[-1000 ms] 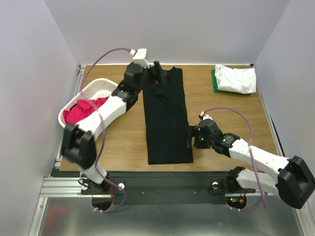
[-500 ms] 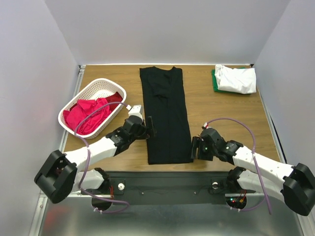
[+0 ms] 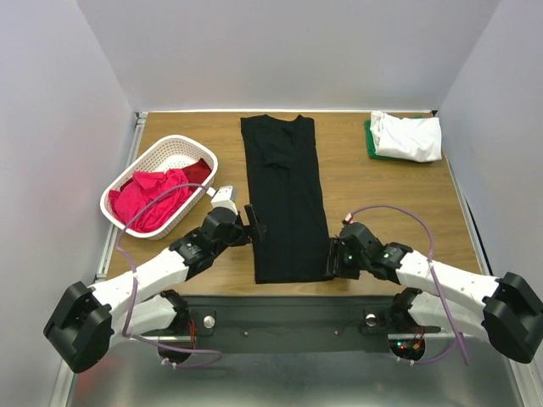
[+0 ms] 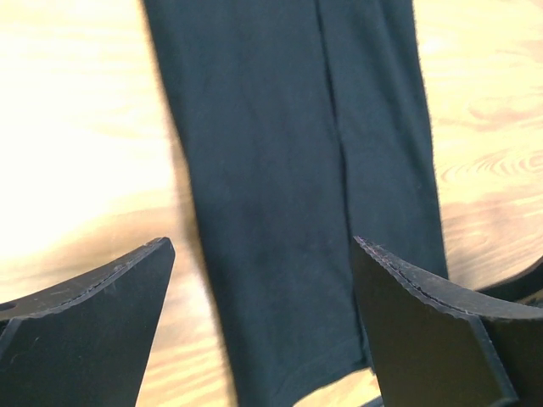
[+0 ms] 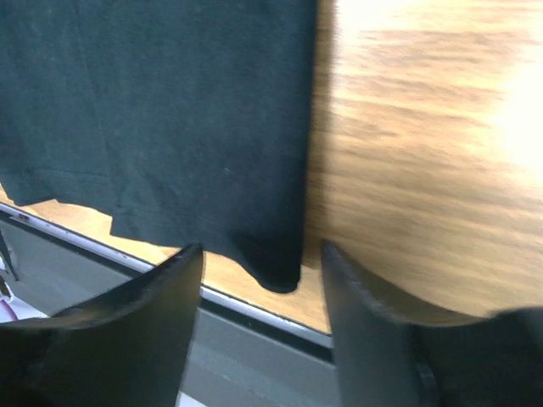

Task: Fold and stack the t-shirts
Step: Fold the tshirt

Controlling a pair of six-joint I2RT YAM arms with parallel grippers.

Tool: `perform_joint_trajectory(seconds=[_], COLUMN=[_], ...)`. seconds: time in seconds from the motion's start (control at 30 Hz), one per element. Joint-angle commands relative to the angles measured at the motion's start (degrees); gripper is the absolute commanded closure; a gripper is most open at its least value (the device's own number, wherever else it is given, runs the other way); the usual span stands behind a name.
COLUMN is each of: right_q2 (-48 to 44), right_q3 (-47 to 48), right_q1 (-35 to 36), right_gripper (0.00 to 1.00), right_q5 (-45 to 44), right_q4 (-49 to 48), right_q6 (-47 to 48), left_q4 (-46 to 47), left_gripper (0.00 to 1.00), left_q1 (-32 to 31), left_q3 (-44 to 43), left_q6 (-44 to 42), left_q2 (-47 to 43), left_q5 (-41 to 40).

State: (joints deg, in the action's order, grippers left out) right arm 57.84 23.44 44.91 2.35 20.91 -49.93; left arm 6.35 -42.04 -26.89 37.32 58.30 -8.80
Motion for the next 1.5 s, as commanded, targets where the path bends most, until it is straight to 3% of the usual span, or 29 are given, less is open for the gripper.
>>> perform_joint_trajectory(seconds=[0.0, 0.1, 0.27, 0.47, 0.8, 1.0, 1.47], right_q2=[2.45, 3.59, 4.56, 4.91, 6.75, 6.41, 5.44], right_q3=[0.11, 0.46, 0.2, 0.64, 2.05, 1.61, 2.05], right_q1=[1.24, 1.32, 1.41, 1.5, 1.5, 1.41, 1.41], right_gripper=[0.42, 0.57, 0.64, 0.81, 0.82, 0.82, 0.82], right_q5=[-0.77, -1.03, -1.64, -2.0, -3.93, -4.02, -5.42], right_q4=[-0.52, -0.6, -0.6, -0.52, -0.43, -0.34, 0.8], right_q6=[-0.6, -0.69, -1.04, -1.22, 0.01, 0.1, 0.27], left_q4=[-3.27, -4.67, -7.74, -11.97, -15.92, -18.12, -19.44], left_gripper=[0.03, 0.04, 0.11, 0.18, 0.26, 0.3, 0.36], left_q1=[-0.41, -0.85, -4.18, -9.8, -18.07, -19.04, -19.75], left_q3=[1.84, 3.07, 4.92, 6.76, 8.0, 7.65, 6.07], left_q6=[0.47, 0.3, 1.52, 6.7, 17.17, 22.26, 22.97], left_q2=[-3.9, -5.12, -6.8, -9.17, -8.92, -7.94, -3.37], left_q5=[-1.22, 0.27, 2.64, 1.94, -1.57, -5.7, -7.46])
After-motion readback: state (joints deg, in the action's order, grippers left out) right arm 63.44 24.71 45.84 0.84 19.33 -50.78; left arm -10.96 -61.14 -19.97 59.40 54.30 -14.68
